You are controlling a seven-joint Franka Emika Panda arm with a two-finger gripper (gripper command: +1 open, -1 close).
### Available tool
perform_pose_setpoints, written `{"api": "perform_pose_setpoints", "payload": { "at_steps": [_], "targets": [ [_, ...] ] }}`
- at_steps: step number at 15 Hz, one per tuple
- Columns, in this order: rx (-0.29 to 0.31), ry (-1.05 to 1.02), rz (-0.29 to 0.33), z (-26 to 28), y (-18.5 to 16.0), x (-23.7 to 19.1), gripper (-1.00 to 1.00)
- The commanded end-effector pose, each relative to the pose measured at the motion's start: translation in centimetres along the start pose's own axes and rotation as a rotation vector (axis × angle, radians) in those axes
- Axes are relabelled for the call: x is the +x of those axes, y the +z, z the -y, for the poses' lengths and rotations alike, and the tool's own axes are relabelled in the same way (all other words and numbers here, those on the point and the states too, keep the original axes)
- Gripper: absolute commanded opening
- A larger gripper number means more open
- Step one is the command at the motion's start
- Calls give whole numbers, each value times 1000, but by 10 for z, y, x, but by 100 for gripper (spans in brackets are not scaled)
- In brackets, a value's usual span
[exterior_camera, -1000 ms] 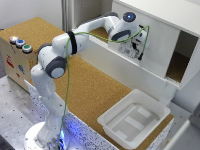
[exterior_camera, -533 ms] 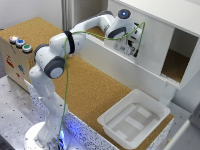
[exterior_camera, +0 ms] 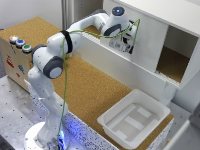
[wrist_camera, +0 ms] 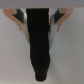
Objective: Slide the door to the left
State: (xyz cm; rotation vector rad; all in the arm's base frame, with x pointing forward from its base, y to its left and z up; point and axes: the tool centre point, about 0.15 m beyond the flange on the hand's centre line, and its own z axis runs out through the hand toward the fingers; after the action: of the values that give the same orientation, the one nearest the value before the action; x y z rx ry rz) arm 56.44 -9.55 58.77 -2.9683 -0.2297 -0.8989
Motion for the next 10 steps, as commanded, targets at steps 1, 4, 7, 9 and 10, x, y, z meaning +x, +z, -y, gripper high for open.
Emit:
{"api": "perform_pose_setpoints", "payload": {
  "at_steps": [1,4,7,9,10],
  "targets": [
    [-115,-24,-19,48,10,-11,-100],
    [-96,-34,-19,68,11,-9,-100],
    [-83,-49,-18,90,13,-8,-100],
    [-78,-57,-19,101,14,-8,-100],
    [-75,-62,-19,107,14,-6,-100]
  ]
}}
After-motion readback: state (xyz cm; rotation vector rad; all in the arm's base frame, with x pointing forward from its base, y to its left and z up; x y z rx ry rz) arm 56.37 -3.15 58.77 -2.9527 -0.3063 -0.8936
